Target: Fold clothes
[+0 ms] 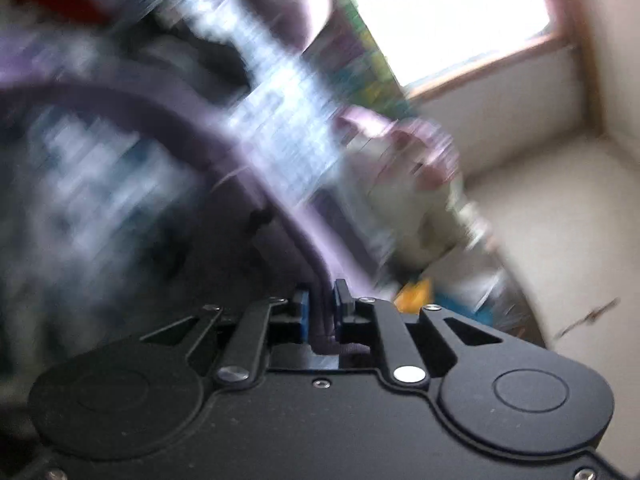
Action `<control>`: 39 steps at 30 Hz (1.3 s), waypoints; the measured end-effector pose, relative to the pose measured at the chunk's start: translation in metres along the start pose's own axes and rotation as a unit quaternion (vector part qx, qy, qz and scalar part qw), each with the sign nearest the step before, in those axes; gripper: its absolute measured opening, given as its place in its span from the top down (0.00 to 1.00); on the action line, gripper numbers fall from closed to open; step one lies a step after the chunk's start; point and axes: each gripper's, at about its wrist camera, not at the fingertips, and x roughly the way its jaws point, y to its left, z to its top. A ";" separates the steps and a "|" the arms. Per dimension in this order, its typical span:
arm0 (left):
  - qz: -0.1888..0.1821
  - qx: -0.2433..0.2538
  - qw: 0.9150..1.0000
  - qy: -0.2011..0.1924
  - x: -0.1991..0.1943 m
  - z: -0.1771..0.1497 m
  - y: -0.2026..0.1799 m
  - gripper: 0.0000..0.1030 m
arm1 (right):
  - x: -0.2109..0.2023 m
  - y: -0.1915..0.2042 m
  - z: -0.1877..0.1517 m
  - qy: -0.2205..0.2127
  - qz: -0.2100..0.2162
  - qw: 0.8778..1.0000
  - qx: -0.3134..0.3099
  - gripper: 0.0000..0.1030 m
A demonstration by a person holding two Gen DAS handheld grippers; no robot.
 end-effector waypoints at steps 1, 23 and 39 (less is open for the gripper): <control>0.037 0.001 0.998 0.042 0.007 -0.018 0.021 0.90 | 0.005 -0.025 -0.016 0.043 -0.035 0.998 0.026 0.80; 0.053 0.001 0.997 0.054 0.035 -0.066 0.028 0.62 | 0.021 -0.117 -0.059 0.029 -0.076 0.982 0.168 0.59; 0.068 -0.118 0.991 -0.006 0.048 -0.042 0.058 0.68 | 0.036 -0.106 -0.040 0.030 -0.024 0.981 0.189 0.68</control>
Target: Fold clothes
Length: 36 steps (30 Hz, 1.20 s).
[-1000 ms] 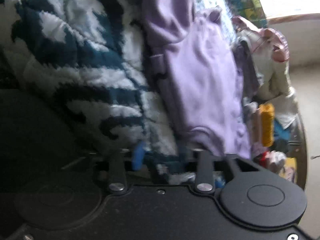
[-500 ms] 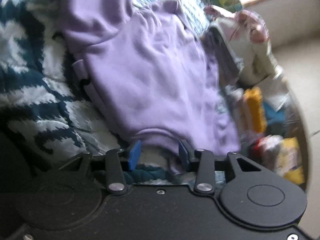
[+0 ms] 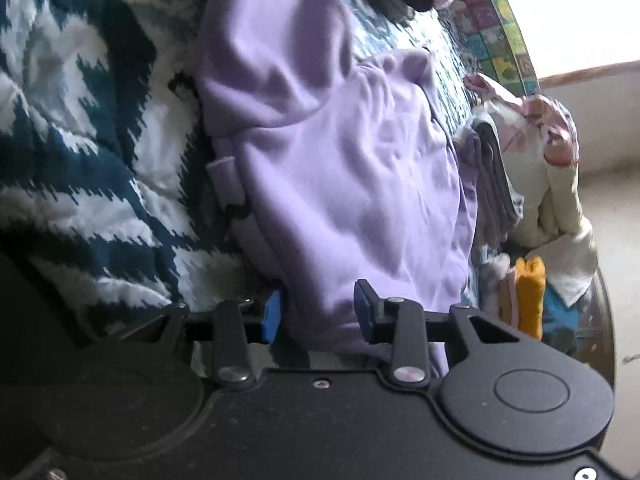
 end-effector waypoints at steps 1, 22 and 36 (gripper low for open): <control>-0.011 0.002 1.000 -0.005 -0.004 0.000 0.000 0.68 | 0.003 0.001 0.001 0.003 0.002 1.000 0.001 0.68; -0.063 0.018 0.996 -0.061 -0.011 -0.022 0.017 0.89 | 0.011 -0.008 -0.032 -0.010 0.028 0.999 -0.020 0.62; -0.134 0.064 0.986 -0.079 -0.032 0.062 -0.097 0.93 | 0.028 0.133 0.047 -0.051 0.069 0.993 -0.077 0.83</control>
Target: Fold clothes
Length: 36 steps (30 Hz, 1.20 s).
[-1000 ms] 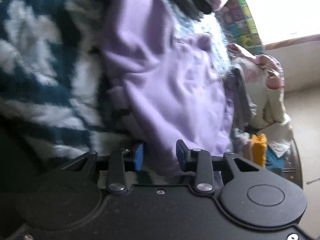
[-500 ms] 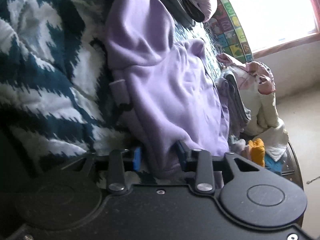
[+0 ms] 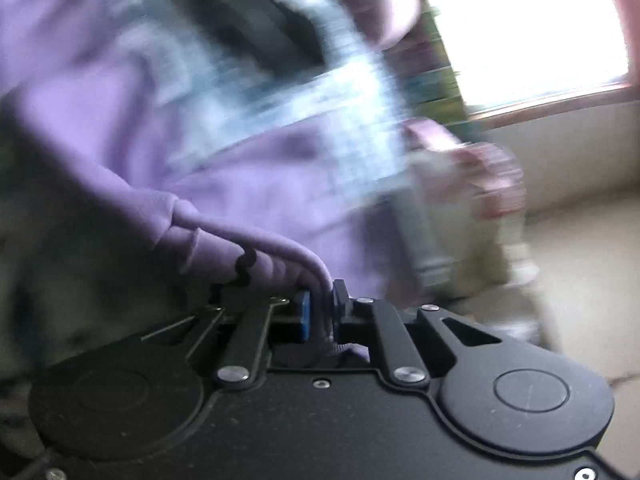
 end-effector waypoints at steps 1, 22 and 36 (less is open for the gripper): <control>-0.028 0.020 0.999 -0.010 -0.009 0.003 -0.007 0.93 | -0.008 0.022 0.002 -0.008 0.037 0.998 -0.043 0.83; 0.143 0.001 0.987 0.073 -0.033 -0.087 0.111 0.77 | -0.081 -0.135 -0.082 0.037 -0.114 0.993 0.024 0.51; 0.136 -0.042 0.986 0.089 -0.038 -0.100 0.121 0.72 | -0.102 -0.153 -0.077 0.004 -0.107 0.993 0.043 0.71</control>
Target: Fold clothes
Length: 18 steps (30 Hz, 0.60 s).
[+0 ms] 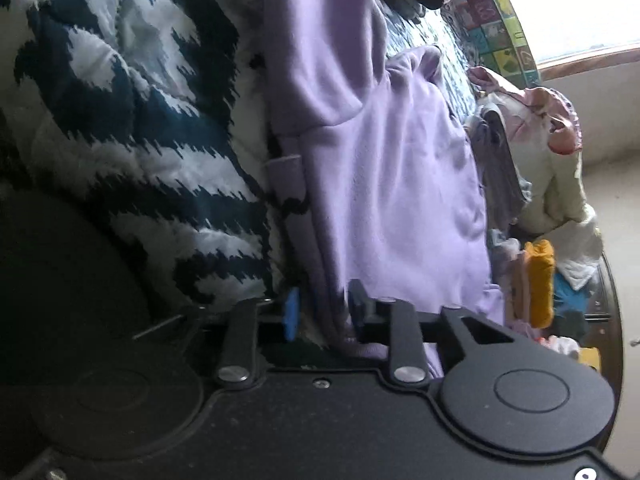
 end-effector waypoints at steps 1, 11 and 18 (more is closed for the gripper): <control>-0.005 -0.006 1.000 0.002 0.001 0.001 0.002 0.72 | -0.005 -0.003 0.001 -0.007 0.011 1.000 0.000 0.70; -0.002 0.008 1.000 0.003 -0.012 0.000 -0.009 0.58 | -0.043 -0.046 0.046 -0.097 0.080 0.991 0.045 0.70; 0.023 0.025 0.999 0.006 -0.006 -0.002 -0.012 0.55 | -0.048 -0.062 0.111 -0.167 0.109 0.976 0.091 0.71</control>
